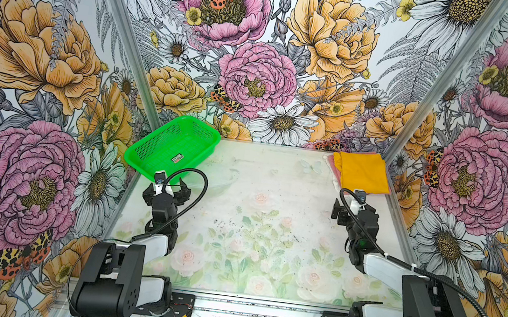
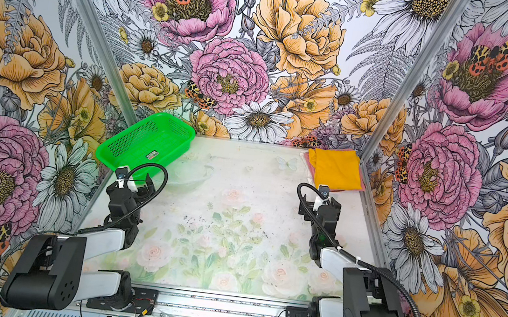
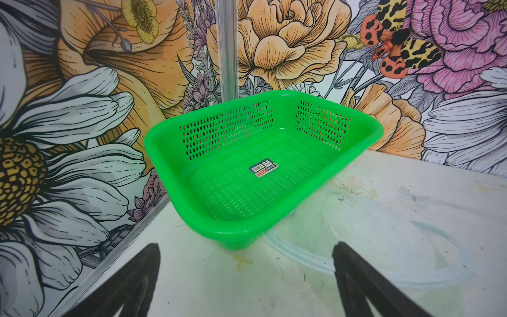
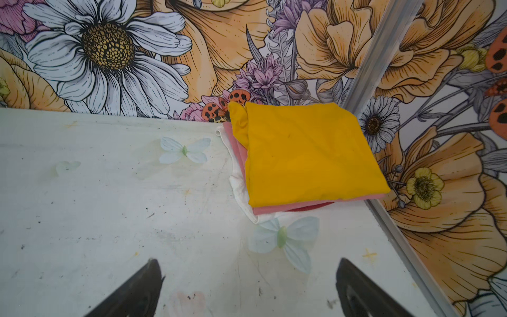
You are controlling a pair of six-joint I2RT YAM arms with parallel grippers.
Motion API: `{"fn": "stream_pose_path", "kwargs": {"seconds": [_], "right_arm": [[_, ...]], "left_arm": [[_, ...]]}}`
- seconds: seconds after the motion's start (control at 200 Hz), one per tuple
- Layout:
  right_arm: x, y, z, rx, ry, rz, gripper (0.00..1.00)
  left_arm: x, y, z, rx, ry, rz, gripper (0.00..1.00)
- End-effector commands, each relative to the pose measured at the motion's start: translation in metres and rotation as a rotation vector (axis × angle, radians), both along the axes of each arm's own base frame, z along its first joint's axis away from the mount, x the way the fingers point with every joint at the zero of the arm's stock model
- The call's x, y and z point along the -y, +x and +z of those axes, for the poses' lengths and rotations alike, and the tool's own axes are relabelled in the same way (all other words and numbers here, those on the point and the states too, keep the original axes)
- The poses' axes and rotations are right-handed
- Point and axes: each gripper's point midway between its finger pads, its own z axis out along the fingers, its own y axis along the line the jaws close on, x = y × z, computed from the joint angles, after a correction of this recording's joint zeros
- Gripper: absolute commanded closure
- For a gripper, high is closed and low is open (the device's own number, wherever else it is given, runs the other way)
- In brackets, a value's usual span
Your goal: Fold and stack the t-shirts
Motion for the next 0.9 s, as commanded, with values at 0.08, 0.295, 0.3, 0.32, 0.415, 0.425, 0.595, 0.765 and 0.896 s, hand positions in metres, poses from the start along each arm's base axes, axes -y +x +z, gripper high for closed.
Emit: {"fn": "stream_pose_path", "kwargs": {"seconds": [0.08,0.295,0.3,0.32,0.415,0.425,0.595,0.765,0.896], "right_arm": [[-0.007,0.003,-0.003,-0.012,0.052,0.027,0.01],[-0.018,0.008,-0.006,-0.033,0.068,0.082,0.0],[-0.018,0.008,-0.005,-0.033,0.067,0.082,0.0],[-0.018,0.008,-0.006,-0.034,0.067,0.084,0.01],[-0.021,0.009,-0.006,-0.039,0.068,0.098,0.01],[-0.021,0.009,-0.006,-0.04,0.067,0.099,0.01],[-0.009,0.016,-0.011,-0.073,0.008,0.053,0.0],[0.002,0.018,-0.009,-0.021,-0.023,0.027,0.0],[0.009,0.016,-0.01,0.033,-0.01,0.008,0.01]], "left_arm": [[0.002,0.001,0.009,0.052,-0.043,-0.013,0.01],[0.023,0.008,0.005,0.12,-0.085,-0.149,0.01],[0.023,0.008,0.005,0.123,-0.082,-0.152,0.01],[0.024,0.006,0.003,0.133,-0.071,-0.157,0.01],[0.025,0.007,-0.006,0.176,-0.079,-0.165,0.01],[0.027,0.008,-0.007,0.178,-0.077,-0.175,0.01],[0.031,0.024,-0.016,0.104,-0.071,-0.191,0.01],[0.041,0.036,-0.018,0.054,-0.049,-0.231,0.01],[0.043,0.039,-0.02,0.035,-0.046,-0.237,0.01]]}}
